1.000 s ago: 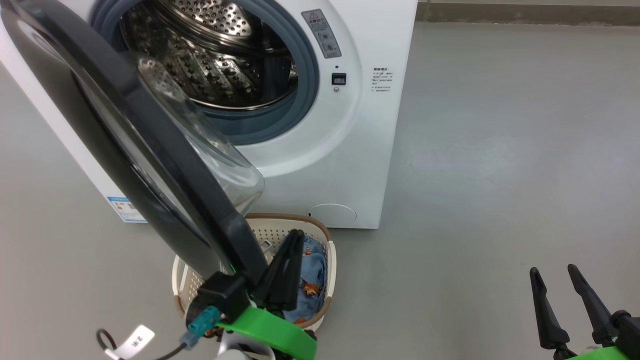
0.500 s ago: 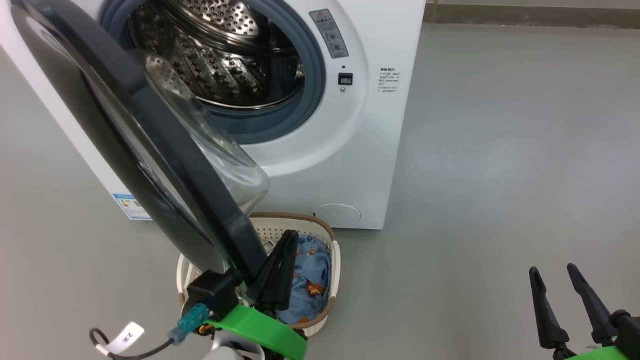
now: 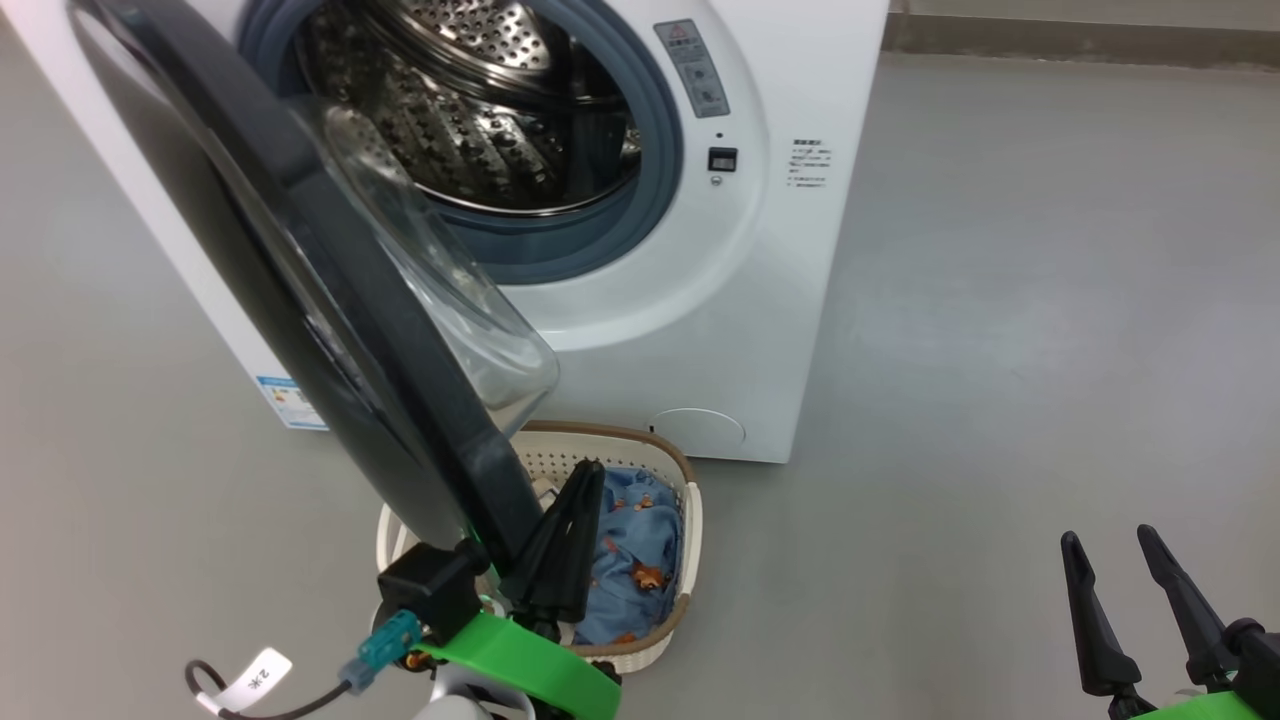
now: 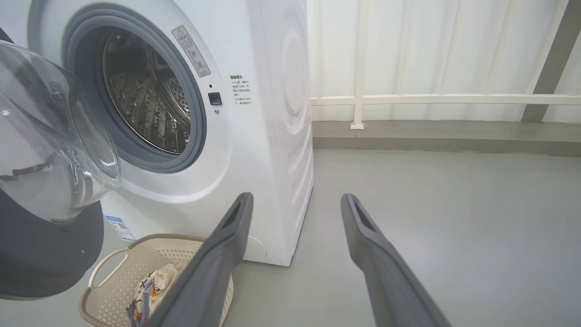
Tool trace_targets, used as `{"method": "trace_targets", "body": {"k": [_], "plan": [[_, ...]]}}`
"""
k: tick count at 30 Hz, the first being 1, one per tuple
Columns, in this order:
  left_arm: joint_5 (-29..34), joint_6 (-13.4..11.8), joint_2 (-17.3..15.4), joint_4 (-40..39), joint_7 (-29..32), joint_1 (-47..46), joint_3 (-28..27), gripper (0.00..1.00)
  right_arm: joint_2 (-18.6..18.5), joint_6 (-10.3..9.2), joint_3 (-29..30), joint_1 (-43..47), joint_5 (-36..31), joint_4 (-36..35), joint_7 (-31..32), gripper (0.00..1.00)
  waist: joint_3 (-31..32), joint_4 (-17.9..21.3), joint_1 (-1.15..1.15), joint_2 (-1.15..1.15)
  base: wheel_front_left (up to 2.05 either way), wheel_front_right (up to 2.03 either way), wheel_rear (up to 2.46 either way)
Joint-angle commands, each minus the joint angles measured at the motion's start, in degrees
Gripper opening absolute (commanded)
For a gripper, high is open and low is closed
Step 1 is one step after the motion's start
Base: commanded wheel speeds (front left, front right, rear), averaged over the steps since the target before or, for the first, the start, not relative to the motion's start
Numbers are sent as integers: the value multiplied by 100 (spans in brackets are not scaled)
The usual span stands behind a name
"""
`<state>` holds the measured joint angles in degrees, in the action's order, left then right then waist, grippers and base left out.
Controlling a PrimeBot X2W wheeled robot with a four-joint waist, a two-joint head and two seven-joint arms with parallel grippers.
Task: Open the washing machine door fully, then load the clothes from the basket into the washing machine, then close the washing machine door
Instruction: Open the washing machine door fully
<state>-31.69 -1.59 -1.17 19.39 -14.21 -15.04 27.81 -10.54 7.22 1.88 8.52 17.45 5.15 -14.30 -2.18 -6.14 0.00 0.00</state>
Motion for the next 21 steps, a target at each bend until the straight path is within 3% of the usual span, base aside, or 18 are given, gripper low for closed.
{"method": "trace_targets", "body": {"k": [1,21], "plan": [[21,-47,-171,-75,-78,-101,-361,0,-135,26,-113,-158,-91,-166,-70,100,-3,-86,0,0,0,0,0],[81,-77,-171,-54,-78,-23,-251,0,-213,26,-111,-115,-71,-168,-70,100,42,-872,0,0,0,0,0]]}}
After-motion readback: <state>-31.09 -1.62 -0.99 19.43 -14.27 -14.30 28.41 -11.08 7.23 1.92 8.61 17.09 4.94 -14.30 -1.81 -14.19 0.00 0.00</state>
